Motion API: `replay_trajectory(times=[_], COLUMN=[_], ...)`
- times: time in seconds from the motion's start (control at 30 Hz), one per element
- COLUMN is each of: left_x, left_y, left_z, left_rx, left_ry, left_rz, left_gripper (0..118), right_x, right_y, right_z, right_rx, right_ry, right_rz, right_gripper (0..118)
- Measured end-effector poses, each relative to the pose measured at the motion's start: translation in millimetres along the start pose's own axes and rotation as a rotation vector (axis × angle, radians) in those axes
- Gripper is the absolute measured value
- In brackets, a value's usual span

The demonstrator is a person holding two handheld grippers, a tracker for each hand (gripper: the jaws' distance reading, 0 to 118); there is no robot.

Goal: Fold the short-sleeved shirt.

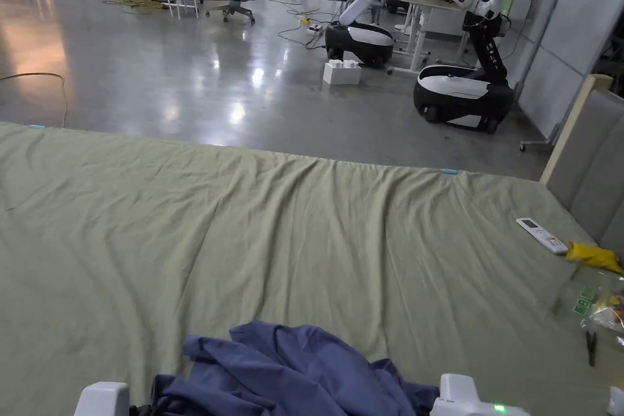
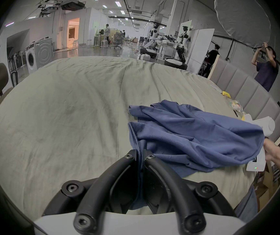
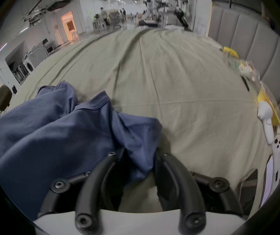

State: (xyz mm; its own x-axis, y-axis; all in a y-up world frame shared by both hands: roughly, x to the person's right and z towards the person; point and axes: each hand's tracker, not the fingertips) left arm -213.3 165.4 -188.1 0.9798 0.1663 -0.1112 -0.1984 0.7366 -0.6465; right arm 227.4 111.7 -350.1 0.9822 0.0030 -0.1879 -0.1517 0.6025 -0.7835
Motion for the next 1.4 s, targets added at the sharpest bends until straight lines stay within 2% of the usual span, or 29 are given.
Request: replay_trajectory(times=[0.03,0.07,0.1,0.2,0.27,0.5,0.73,1.07,1.27,1.3,1.4], left_x=[0,0,0,0,-1,-6,-21,-56,-65,-66,-71], left_y=[-1,-1,0,5,11,65,140,203,229,236,252], left_z=[-1,-1,0,3,10,43,86,133,134,133,132], left_rx=[0.001,0.002,0.004,0.013,0.039,0.174,0.334,0.431,0.446,0.444,0.449], left_ry=[0.001,0.001,-0.001,-0.005,-0.017,-0.040,-0.032,0.042,0.063,0.071,0.084], left_rz=[-0.002,-0.003,-0.006,0.001,0.013,0.012,-0.028,-0.012,-0.009,-0.009,-0.001], left_gripper=[7,7,7,7,7,7,7,7,7,7,7], right_x=[-3,-5,-8,-11,-11,-17,-9,-8,-29,-29,-35], right_y=[-1,-2,-2,-1,5,43,84,123,154,159,177], right_z=[3,4,8,21,37,118,191,245,263,262,268], right_rx=[0.000,0.002,0.011,0.023,0.109,0.318,0.515,0.625,0.729,0.712,0.734], right_ry=[0.006,0.014,-0.014,-0.044,-0.076,-0.102,-0.132,-0.141,-0.137,-0.109,-0.118], right_rz=[0.018,0.045,0.077,0.058,0.048,0.109,0.062,0.030,0.082,0.042,0.034], right_gripper=[5,4,3,3,3,3,3,3,3,3,3])
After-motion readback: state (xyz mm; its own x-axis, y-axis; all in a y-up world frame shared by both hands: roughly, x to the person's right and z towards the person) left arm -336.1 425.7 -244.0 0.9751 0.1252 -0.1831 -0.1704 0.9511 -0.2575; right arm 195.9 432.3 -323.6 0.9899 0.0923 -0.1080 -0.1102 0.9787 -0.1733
